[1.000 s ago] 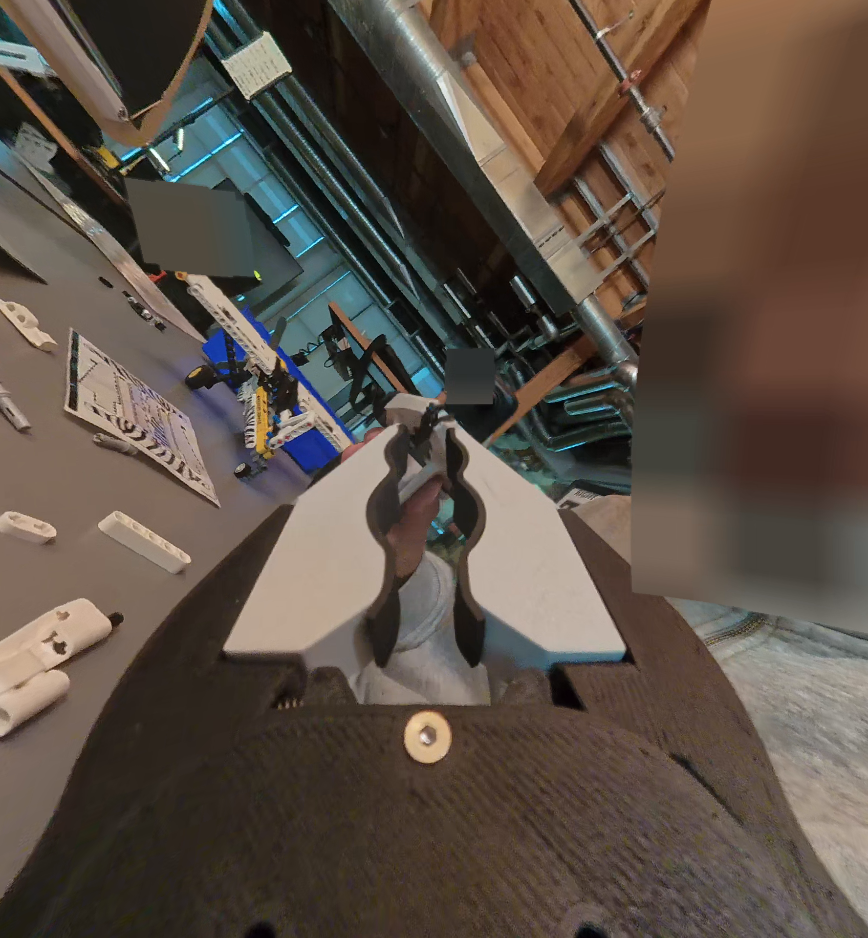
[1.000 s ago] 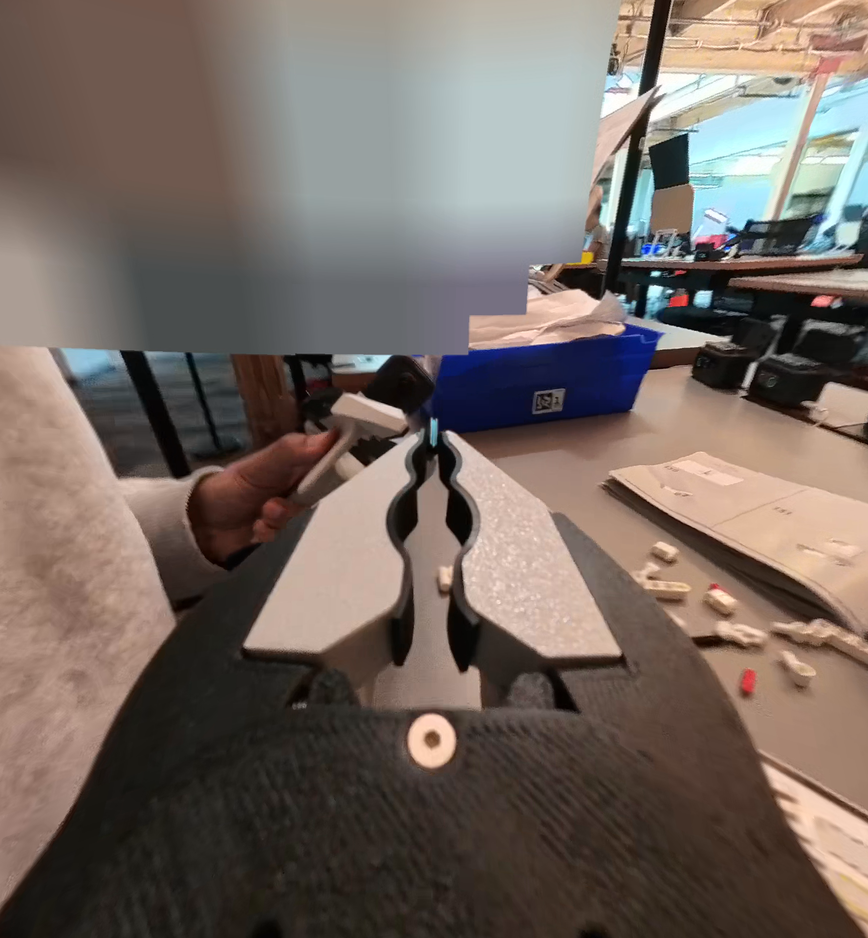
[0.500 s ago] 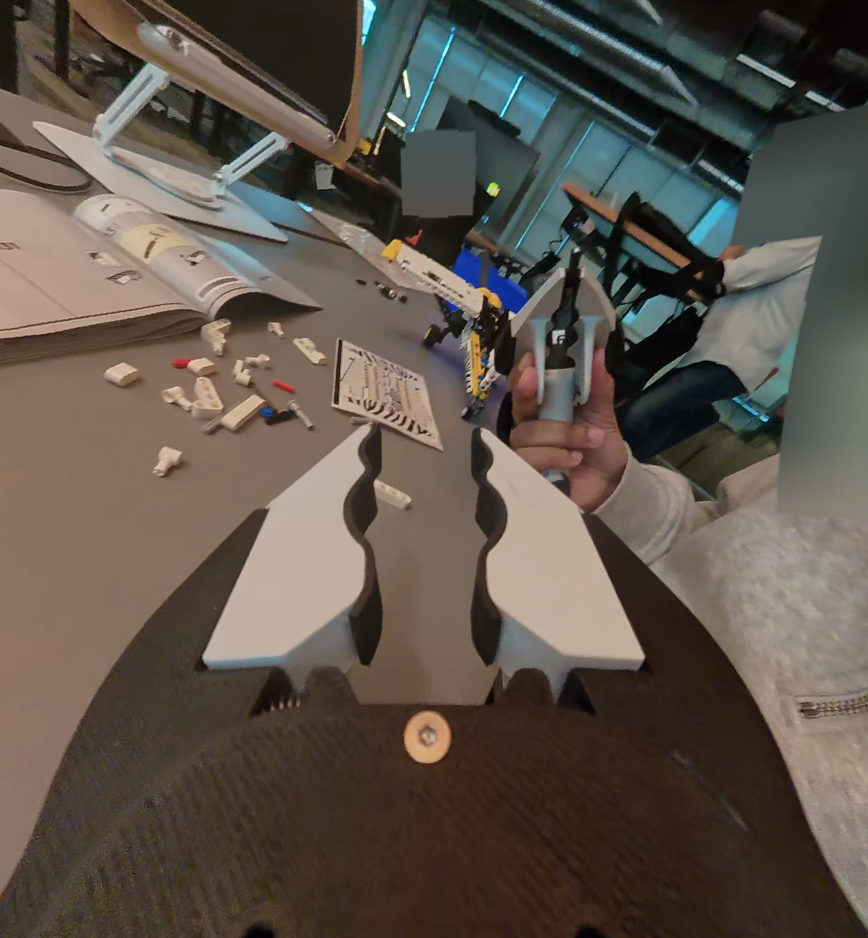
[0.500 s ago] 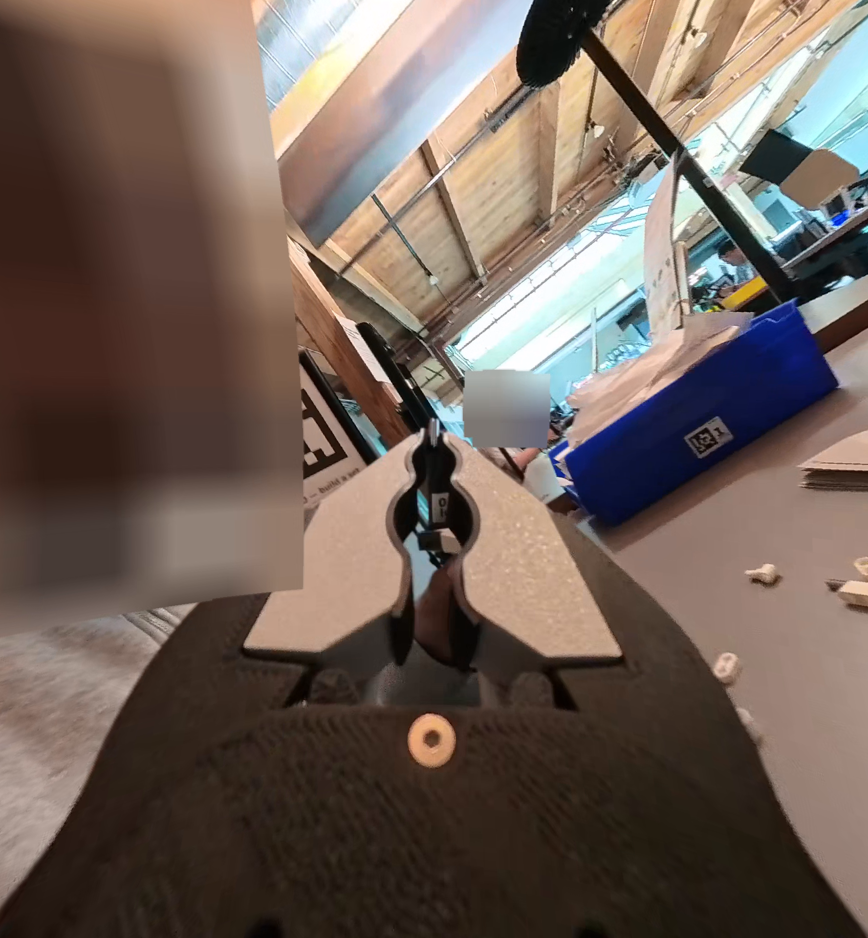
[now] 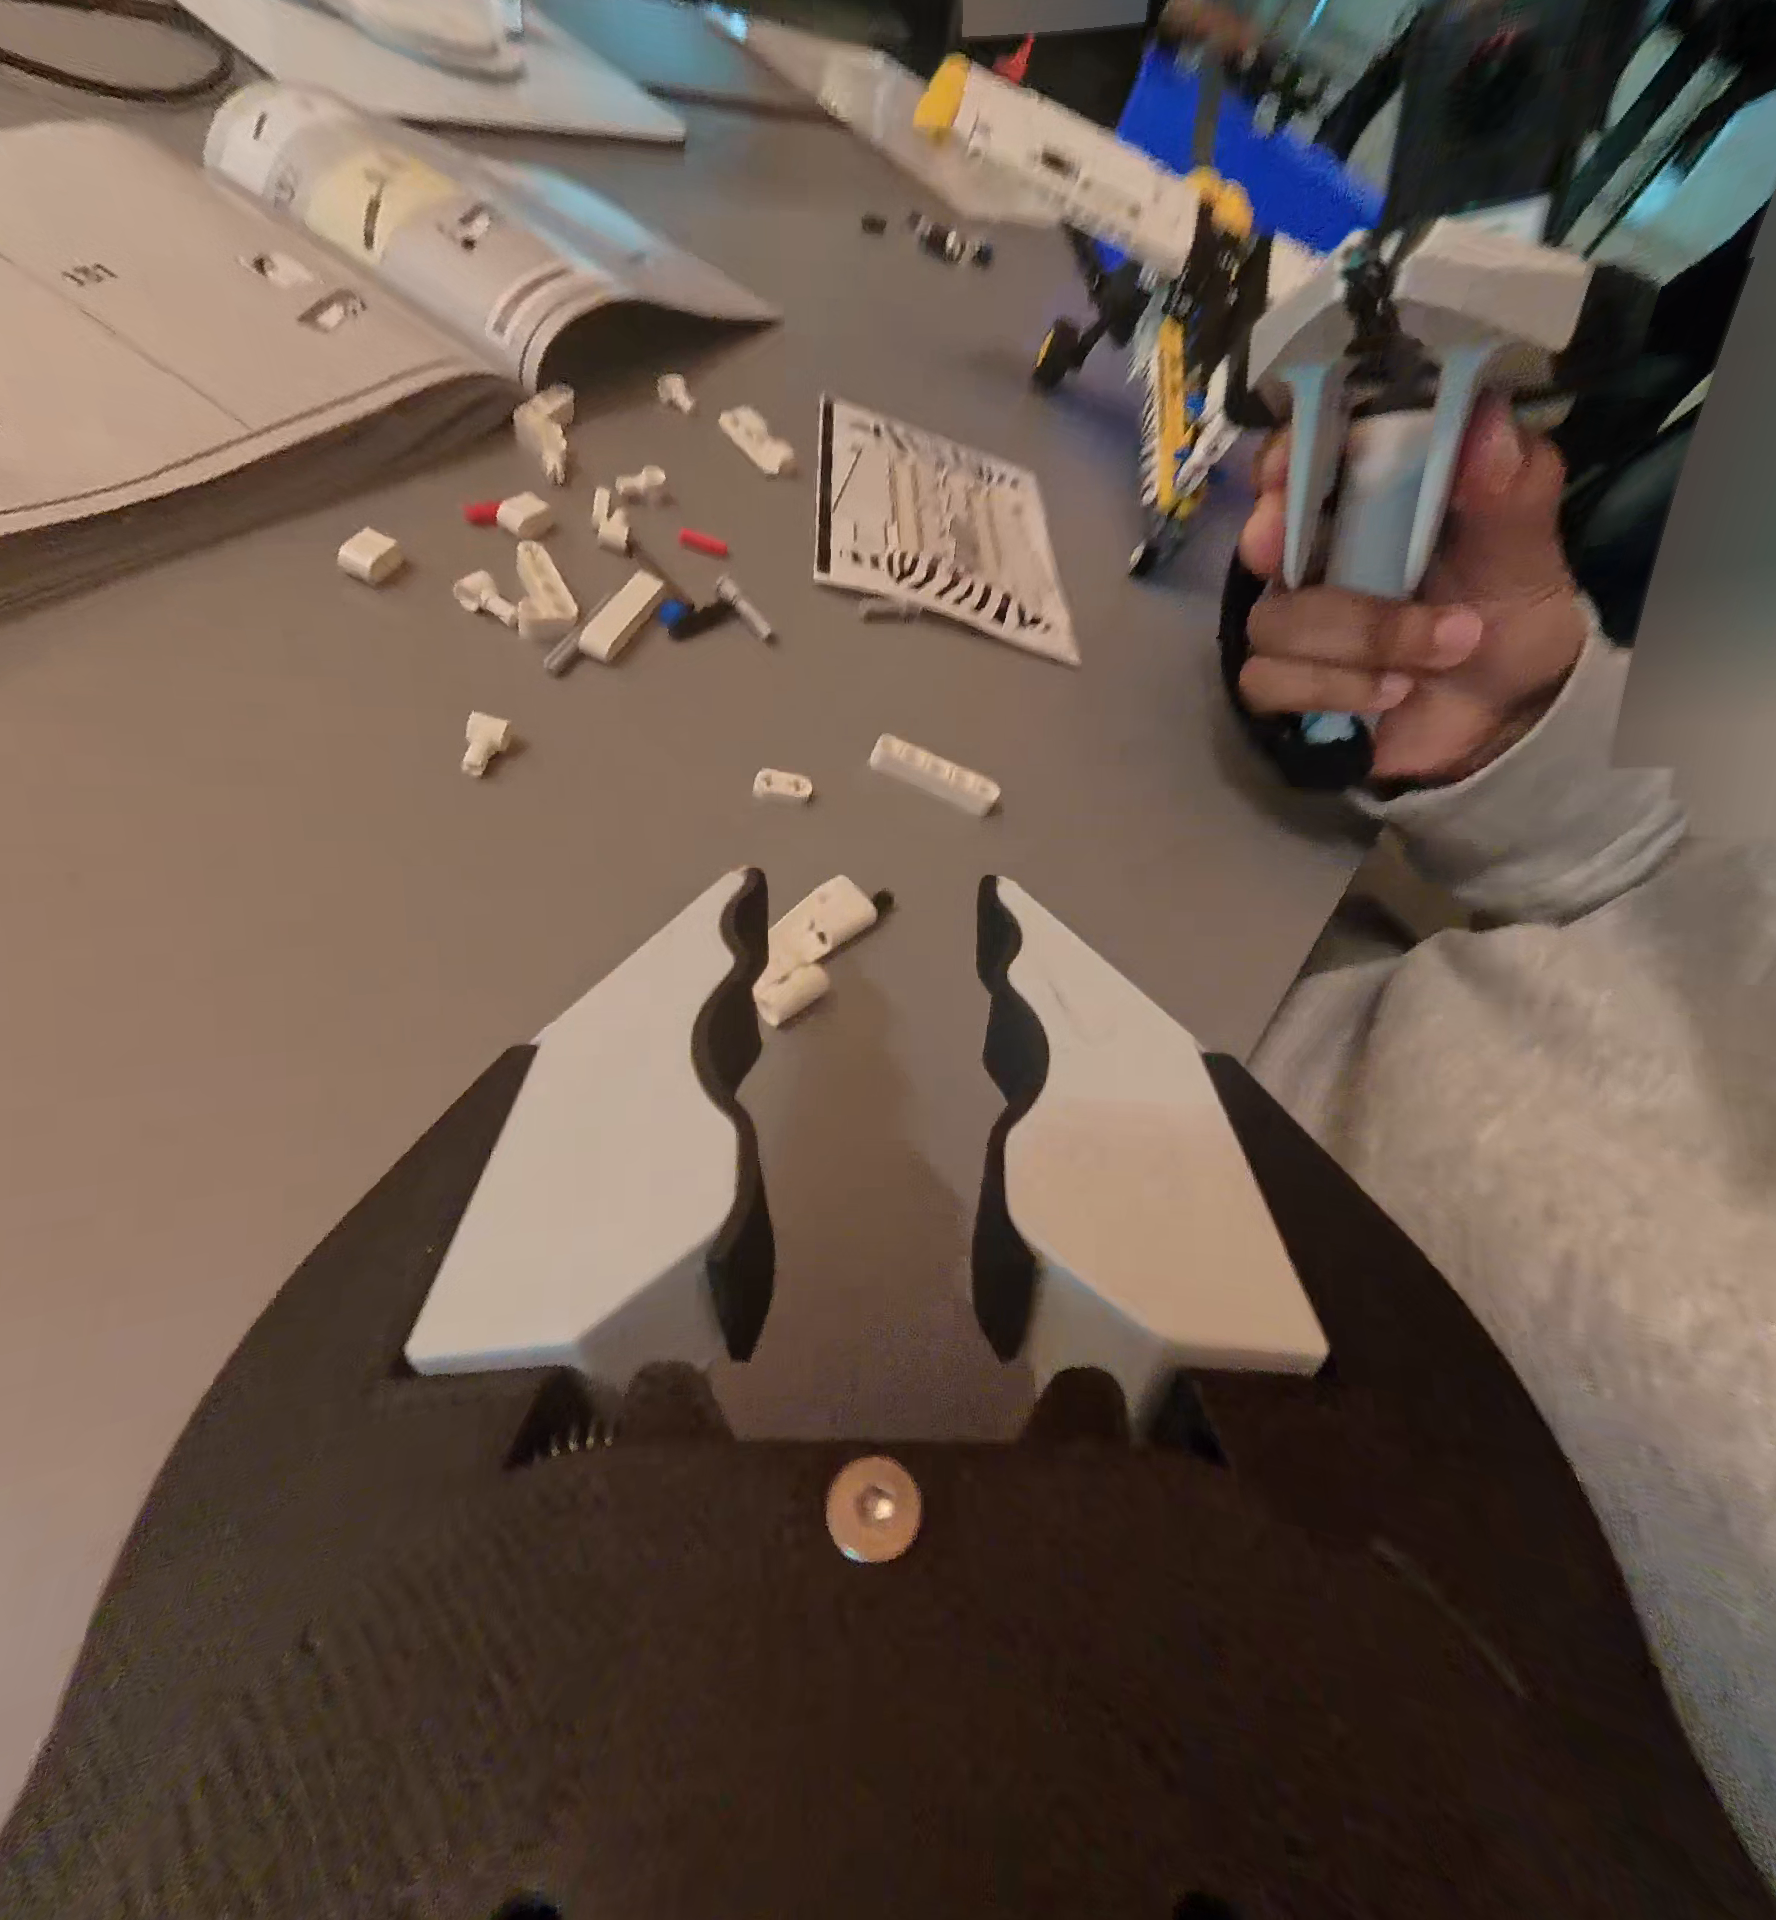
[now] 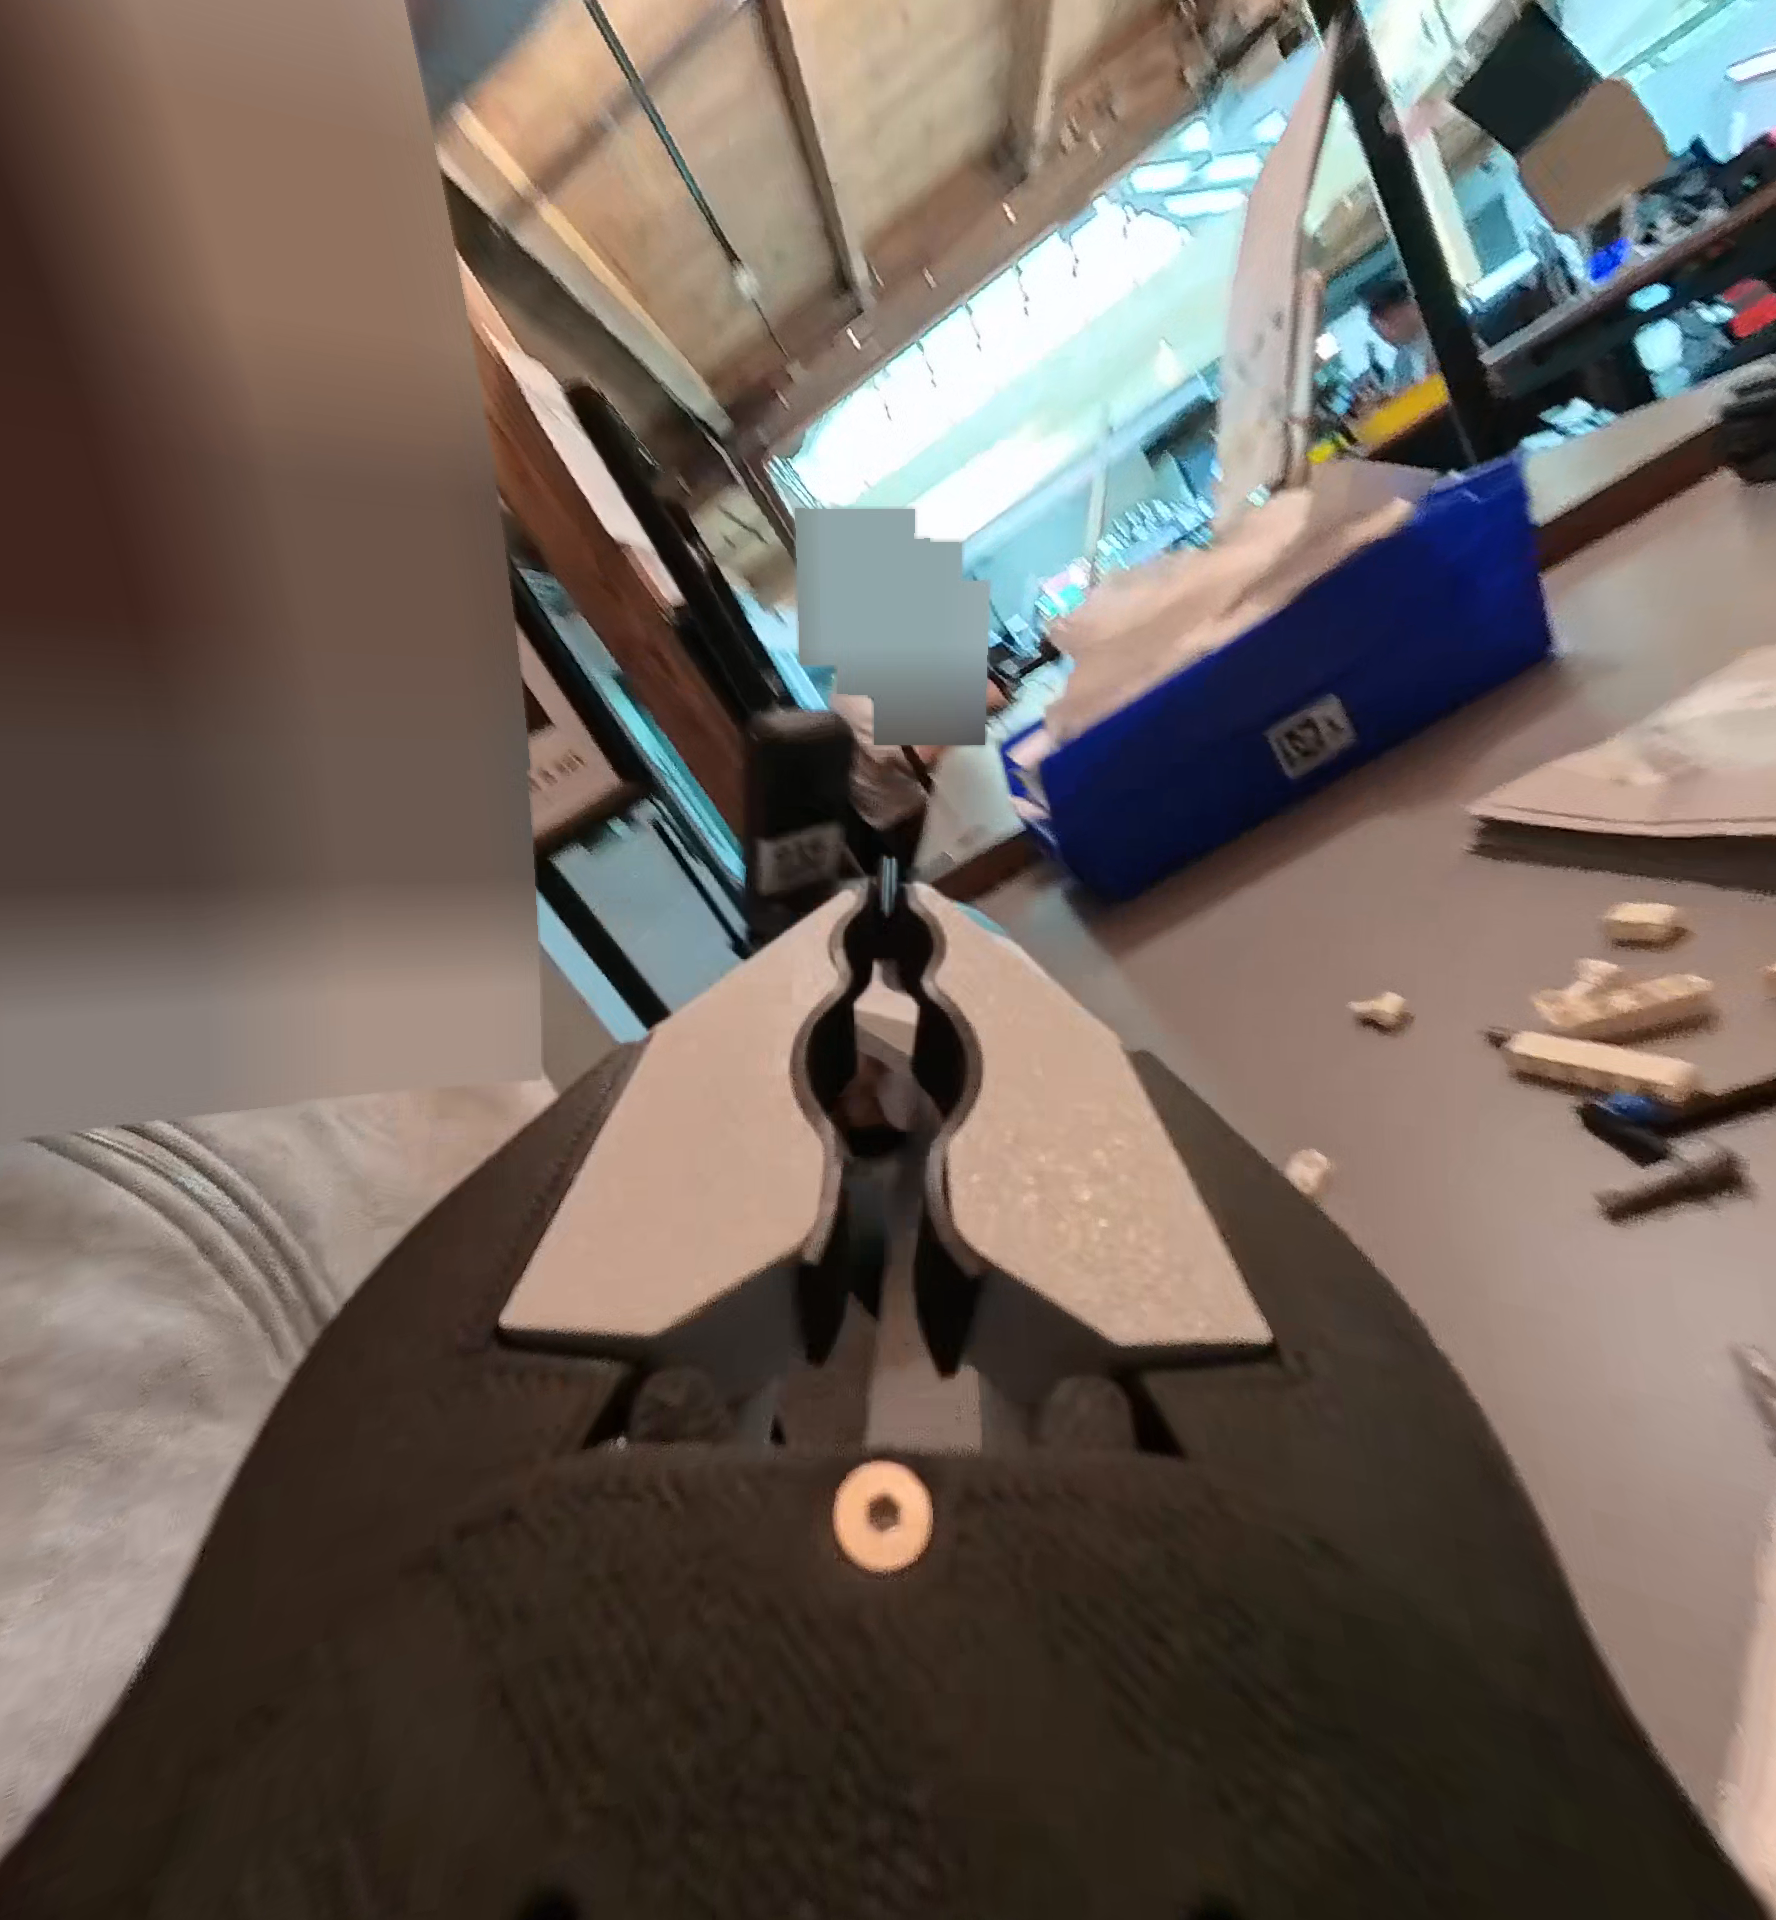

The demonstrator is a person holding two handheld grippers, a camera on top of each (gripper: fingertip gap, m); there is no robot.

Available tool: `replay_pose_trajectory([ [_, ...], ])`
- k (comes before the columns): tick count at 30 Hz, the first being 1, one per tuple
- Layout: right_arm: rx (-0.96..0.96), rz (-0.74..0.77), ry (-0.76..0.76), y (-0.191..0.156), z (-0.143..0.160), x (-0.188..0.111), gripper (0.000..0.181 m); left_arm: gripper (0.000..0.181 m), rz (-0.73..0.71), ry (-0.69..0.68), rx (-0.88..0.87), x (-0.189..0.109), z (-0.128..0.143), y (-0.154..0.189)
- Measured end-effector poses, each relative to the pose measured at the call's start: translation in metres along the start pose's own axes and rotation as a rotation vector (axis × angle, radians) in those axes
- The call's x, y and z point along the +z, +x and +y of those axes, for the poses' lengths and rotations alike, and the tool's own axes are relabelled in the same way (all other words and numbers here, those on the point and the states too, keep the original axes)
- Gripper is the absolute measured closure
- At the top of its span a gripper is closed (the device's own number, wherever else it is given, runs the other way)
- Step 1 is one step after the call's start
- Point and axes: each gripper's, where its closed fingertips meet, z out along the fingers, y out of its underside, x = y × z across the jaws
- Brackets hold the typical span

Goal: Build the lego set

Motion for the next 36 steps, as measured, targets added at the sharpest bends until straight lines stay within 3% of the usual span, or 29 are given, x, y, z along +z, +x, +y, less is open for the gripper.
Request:
replay_pose_trajectory([
  [1,-0.029,0.042,-0.041,0.006,0.006,-0.001,0.180,0.142,-0.005,-0.024,0.021,0.002,0.003,0.001],
  [7,-0.107,0.194,-0.226,0.029,0.038,-0.009,0.179,0.142,-0.008,-0.160,0.033,0.018,0.017,0.002],
  [10,-0.142,0.208,-0.262,0.027,0.044,-0.011,0.179,0.144,-0.011,-0.262,0.047,0.026,0.027,-0.001],
  [14,-0.144,0.203,-0.263,0.020,0.046,-0.016,0.179,0.144,-0.156,-0.362,0.231,0.030,0.030,-0.027],
  [16,-0.128,0.226,-0.265,0.021,0.048,-0.020,0.179,0.157,-0.092,-0.376,0.236,0.034,0.031,-0.020],
  [23,-0.052,0.295,-0.331,0.024,0.060,-0.037,0.179,0.168,0.017,-0.392,0.266,0.040,0.037,0.004],
  [29,0.055,0.340,-0.483,0.012,0.096,-0.059,0.179,0.168,0.112,-0.392,0.287,0.053,0.051,0.062],
  [32,0.106,0.370,-0.535,0.003,0.117,-0.075,0.179,0.168,0.101,-0.314,0.282,0.057,0.056,0.089],
  [36,0.231,0.360,-0.457,-0.007,0.116,-0.086,0.180,0.169,0.090,-0.159,0.234,0.055,0.054,0.109],
])
